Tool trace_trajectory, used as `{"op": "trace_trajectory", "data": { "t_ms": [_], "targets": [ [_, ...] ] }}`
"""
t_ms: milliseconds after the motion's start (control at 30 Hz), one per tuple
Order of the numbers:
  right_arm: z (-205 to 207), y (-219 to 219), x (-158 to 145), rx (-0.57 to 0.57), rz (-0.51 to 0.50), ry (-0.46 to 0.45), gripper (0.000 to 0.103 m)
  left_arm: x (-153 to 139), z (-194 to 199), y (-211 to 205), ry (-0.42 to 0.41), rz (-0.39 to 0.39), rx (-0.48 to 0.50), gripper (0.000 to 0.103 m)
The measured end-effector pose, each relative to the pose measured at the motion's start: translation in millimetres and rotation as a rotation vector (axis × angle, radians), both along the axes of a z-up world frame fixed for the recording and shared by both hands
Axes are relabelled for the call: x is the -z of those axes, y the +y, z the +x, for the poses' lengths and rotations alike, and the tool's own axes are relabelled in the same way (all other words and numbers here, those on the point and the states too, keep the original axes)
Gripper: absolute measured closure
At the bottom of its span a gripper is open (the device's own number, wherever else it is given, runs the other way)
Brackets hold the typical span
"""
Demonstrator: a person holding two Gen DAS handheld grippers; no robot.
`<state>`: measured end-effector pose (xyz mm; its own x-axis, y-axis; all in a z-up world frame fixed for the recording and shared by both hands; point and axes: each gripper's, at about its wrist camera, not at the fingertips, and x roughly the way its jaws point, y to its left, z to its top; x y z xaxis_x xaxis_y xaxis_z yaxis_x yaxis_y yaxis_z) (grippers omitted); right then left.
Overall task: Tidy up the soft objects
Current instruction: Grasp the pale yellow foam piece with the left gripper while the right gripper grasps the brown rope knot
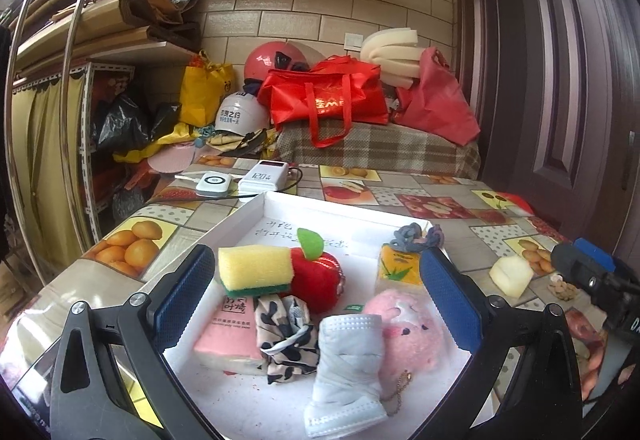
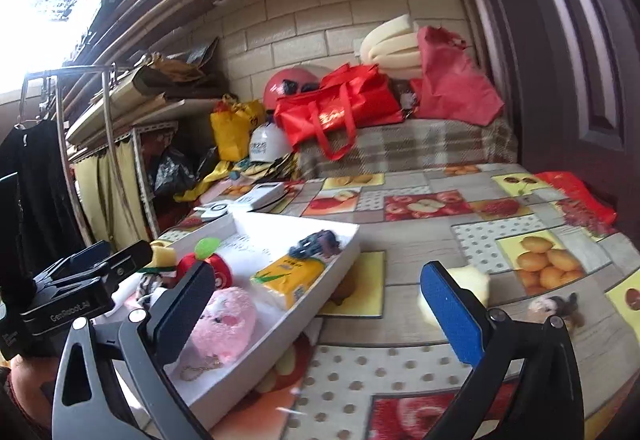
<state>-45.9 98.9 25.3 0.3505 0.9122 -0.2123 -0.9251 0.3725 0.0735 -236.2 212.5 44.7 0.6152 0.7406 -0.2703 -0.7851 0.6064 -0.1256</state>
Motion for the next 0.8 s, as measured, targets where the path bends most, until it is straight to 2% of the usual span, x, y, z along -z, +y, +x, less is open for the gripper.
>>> {"op": "trace_trajectory", "data": {
  "t_ms": [67,167,300,467,500,633,700,800],
  "targets": [
    [14.8,-20.6,-6.9,0.049,0.032,-0.005,0.000,-1.3,4.1,-6.8,0.001,0.021,0.053,0.000],
    [44.8,-46.3,-10.9,0.128,0.033,0.046,0.000,-2.2,12.7,-17.4,0.012,0.024,0.109,0.000],
    [100.7,-77.6,-5.1,0.268,-0.050,0.122,0.000,-3.5,26.2,-33.5,0.039,0.047,0.185,0.000],
    [155.6,-100.5,10.5,0.317,-0.167,0.249,0.000,-4.5,45.5,-55.8,0.062,0.061,0.291,0.000],
    [159.1,-102.8,12.9,0.332,-0.196,0.251,0.000,-4.6,51.0,-60.7,0.072,0.063,0.304,0.000],
    [157.3,-88.7,22.3,0.282,-0.313,0.228,0.002,-2.8,76.3,-81.0,0.119,0.046,0.370,0.000],
    [149.5,-72.4,27.7,0.236,-0.392,0.186,0.011,-0.5,93.7,-91.6,0.152,0.029,0.400,0.000],
    [145.4,-46.2,37.4,0.202,-0.495,0.146,0.024,2.9,118.4,-106.0,0.229,0.046,0.406,0.000]
  ]
}}
